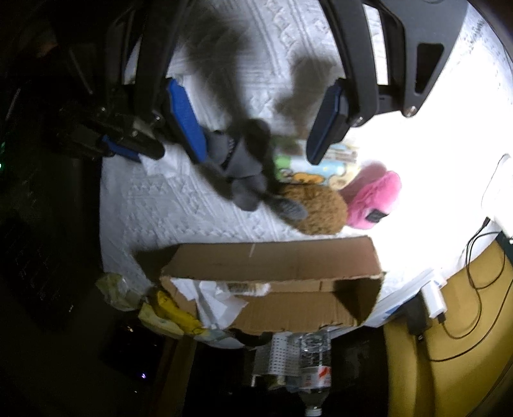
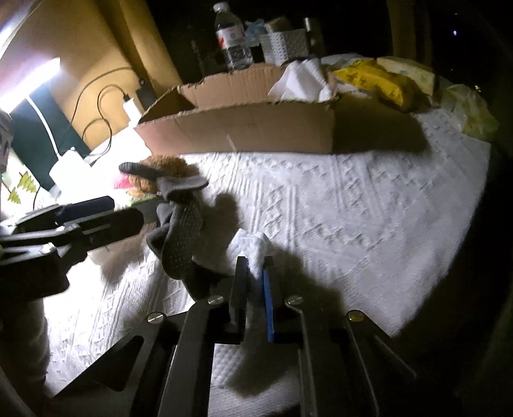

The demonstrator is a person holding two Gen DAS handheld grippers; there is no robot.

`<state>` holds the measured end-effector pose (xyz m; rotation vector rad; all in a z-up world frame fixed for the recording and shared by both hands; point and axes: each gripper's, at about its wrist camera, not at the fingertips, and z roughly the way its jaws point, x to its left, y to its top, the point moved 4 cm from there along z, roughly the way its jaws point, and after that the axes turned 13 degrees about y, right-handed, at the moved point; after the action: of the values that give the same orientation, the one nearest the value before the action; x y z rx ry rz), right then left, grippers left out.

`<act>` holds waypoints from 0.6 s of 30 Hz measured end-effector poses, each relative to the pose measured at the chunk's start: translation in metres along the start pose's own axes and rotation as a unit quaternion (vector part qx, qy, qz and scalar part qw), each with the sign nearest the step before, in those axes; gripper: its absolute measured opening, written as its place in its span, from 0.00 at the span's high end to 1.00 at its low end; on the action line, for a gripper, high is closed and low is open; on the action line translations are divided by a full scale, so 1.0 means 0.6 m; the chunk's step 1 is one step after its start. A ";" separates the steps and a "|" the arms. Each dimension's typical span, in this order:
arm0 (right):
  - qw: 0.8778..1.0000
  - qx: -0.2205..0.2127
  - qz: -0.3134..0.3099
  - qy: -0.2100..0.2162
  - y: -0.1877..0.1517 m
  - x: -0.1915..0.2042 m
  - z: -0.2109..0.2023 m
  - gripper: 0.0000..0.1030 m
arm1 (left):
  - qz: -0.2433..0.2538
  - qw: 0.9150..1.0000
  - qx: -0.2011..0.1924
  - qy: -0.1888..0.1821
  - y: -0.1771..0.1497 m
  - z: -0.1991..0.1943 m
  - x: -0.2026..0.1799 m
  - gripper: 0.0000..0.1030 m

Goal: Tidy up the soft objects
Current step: 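Grasp the grey sock with the left tool while the right tool grasps another paper towel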

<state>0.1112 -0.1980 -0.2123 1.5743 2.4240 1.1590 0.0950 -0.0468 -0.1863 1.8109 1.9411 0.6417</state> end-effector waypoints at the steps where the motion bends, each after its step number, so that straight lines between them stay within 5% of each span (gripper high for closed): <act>1: 1.000 -0.004 0.000 0.000 0.002 -0.003 -0.006 0.91 | 0.003 1.000 -0.003 -0.001 0.002 0.000 -0.006 0.35; 18: 0.999 -0.039 0.037 -0.001 0.023 -0.088 -0.043 0.91 | 0.061 0.998 0.024 0.025 0.007 0.072 -0.073 0.36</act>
<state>0.1372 -0.2519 -0.2041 1.6556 2.3073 1.2469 0.1268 -0.0879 -0.2192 1.9743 1.9039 0.6905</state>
